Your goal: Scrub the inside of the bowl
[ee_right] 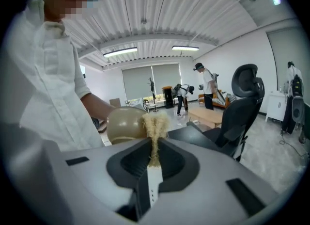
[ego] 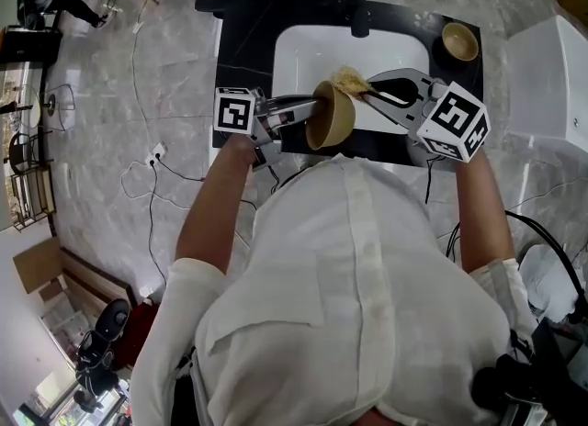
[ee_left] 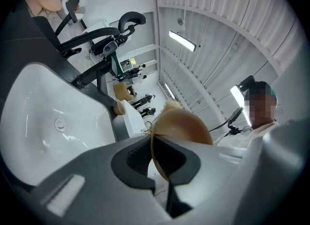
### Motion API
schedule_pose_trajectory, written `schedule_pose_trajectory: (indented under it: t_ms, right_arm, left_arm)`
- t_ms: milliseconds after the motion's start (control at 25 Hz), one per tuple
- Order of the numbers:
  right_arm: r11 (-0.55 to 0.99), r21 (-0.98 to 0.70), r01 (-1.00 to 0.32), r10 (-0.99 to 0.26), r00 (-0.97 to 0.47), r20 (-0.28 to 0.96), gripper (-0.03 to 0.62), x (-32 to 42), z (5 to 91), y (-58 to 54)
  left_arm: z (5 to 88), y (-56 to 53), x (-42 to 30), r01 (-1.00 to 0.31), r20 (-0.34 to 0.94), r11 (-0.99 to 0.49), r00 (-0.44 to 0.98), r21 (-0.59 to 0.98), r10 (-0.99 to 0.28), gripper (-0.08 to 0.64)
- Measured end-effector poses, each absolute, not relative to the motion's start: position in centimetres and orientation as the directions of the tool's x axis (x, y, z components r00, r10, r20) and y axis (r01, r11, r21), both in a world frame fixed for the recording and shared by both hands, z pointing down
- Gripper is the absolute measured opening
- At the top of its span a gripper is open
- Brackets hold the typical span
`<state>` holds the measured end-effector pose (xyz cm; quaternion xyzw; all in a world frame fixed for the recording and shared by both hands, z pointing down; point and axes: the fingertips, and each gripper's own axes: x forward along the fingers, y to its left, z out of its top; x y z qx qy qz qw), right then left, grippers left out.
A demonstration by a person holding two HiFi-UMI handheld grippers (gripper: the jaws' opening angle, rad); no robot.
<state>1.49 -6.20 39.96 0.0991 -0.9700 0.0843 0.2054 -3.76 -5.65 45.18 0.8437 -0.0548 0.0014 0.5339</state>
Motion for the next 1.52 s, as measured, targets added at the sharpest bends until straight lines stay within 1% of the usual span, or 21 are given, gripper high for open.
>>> schedule_pose_trajectory:
  t_ms: [320, 480, 720, 840, 960, 1120, 1280, 1520]
  right_arm:
    - [0.978, -0.142, -0.151, -0.098, -0.941, 0.325, 0.034, 1.6, 37.9, -3.7]
    - [0.977, -0.17, -0.126, -0.074, -0.956, 0.284, 0.034, 2.1, 37.7, -2.7]
    - [0.979, -0.19, -0.072, -0.015, -0.958, 0.285, 0.034, 1.7, 38.1, -2.2]
    - [0.981, -0.191, -0.025, 0.035, -0.952, 0.304, 0.034, 1.0, 38.7, -0.9]
    - [0.98, -0.197, -0.009, 0.06, -0.938, 0.341, 0.034, 0.8, 40.0, -0.6]
    - [0.983, -0.171, -0.065, 0.012, -0.91, 0.414, 0.034, 0.7, 42.2, -1.5]
    - [0.981, -0.144, -0.132, -0.062, -0.91, 0.41, 0.034, 0.8, 42.0, -3.1]
    - [0.97, -0.127, -0.207, -0.138, -0.902, 0.409, 0.034, 1.4, 41.3, -5.3]
  left_arm:
    - [45.6, -7.4, -5.1, -0.121, 0.061, -0.41, 0.986, 0.904, -0.155, 0.011]
    - [44.6, -7.9, -5.6, -0.071, -0.009, -0.385, 0.979, 0.92, -0.203, 0.011]
    - [44.4, -9.1, -6.2, -0.09, -0.001, -0.399, 0.975, 0.913, -0.224, 0.011]
    - [43.8, -9.2, -6.4, -0.062, -0.037, -0.394, 0.97, 0.917, -0.239, 0.011]
    - [43.0, -9.4, -6.4, -0.031, -0.072, -0.393, 0.967, 0.919, -0.245, 0.011]
    - [42.4, -9.1, -6.4, -0.016, -0.092, -0.429, 0.969, 0.903, -0.228, 0.011]
    - [42.6, -8.3, -6.2, -0.031, -0.061, -0.44, 0.979, 0.898, -0.194, 0.011]
    - [42.7, -7.7, -5.8, -0.015, -0.065, -0.43, 0.983, 0.903, -0.169, 0.011]
